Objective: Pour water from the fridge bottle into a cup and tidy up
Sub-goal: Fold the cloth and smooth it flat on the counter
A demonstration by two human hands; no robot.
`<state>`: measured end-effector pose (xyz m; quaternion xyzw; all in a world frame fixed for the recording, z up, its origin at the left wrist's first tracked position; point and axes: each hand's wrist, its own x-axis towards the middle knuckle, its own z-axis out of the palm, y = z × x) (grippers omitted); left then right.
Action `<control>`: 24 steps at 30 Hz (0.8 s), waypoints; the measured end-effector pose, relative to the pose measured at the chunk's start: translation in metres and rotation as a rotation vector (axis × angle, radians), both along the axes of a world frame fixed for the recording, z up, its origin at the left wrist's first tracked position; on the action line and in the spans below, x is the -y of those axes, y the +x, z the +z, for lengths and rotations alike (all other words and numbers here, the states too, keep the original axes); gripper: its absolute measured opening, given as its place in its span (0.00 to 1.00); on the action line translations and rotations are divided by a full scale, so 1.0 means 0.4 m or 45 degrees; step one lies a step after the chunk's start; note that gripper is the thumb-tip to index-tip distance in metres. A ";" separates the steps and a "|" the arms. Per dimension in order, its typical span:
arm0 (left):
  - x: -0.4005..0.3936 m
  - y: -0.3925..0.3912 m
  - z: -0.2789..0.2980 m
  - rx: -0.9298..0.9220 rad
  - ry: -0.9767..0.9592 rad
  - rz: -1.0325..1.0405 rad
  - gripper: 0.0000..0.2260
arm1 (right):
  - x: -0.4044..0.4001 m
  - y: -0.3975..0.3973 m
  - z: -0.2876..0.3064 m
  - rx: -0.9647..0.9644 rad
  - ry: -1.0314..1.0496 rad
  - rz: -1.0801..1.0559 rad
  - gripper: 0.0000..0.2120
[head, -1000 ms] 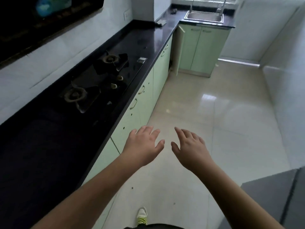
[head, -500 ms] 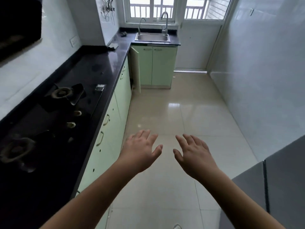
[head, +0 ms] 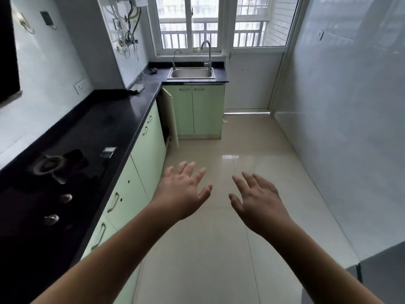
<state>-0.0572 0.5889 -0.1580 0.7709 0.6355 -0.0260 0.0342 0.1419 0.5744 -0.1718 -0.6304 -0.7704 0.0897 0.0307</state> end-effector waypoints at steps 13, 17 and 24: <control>-0.380 -0.076 0.080 -0.001 0.120 0.070 0.28 | -0.407 -0.082 0.096 -0.027 0.167 -0.007 0.28; -0.510 -0.146 0.095 0.036 0.144 0.080 0.29 | -0.551 -0.180 0.103 -0.022 0.186 0.038 0.28; -0.729 -0.293 0.134 0.078 0.229 0.068 0.28 | -0.782 -0.310 0.133 -0.011 0.214 0.032 0.28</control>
